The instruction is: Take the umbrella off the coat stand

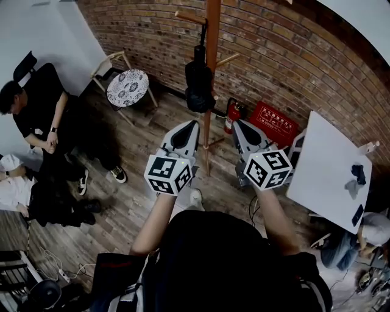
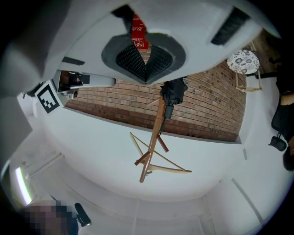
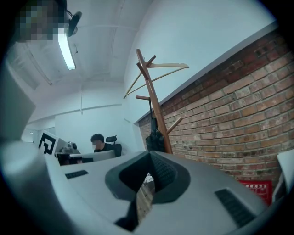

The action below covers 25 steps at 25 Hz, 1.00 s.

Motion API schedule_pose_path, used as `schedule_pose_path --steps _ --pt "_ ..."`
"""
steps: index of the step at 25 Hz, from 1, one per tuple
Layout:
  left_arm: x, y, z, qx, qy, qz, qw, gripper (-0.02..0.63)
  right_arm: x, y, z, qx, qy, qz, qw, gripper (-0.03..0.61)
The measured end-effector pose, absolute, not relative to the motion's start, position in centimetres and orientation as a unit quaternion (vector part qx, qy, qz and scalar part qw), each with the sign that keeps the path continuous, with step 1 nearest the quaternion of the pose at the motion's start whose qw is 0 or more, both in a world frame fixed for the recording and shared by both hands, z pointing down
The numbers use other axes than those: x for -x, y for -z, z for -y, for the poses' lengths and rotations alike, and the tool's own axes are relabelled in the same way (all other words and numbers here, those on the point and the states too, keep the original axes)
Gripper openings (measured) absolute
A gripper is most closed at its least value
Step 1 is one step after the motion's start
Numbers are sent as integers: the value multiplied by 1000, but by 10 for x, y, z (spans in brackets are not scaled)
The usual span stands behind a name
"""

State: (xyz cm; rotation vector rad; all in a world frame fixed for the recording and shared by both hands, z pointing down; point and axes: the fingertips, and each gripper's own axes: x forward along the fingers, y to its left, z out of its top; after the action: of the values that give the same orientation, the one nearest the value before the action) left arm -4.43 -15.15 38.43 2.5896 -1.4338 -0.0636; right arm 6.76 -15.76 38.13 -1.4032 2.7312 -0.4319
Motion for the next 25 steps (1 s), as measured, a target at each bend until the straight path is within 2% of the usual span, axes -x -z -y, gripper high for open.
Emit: schedule_pose_path --steps 25 --pt "72 -405 230 -898 28 422 118 20 -31 -391 230 509 133 -850 17 28"
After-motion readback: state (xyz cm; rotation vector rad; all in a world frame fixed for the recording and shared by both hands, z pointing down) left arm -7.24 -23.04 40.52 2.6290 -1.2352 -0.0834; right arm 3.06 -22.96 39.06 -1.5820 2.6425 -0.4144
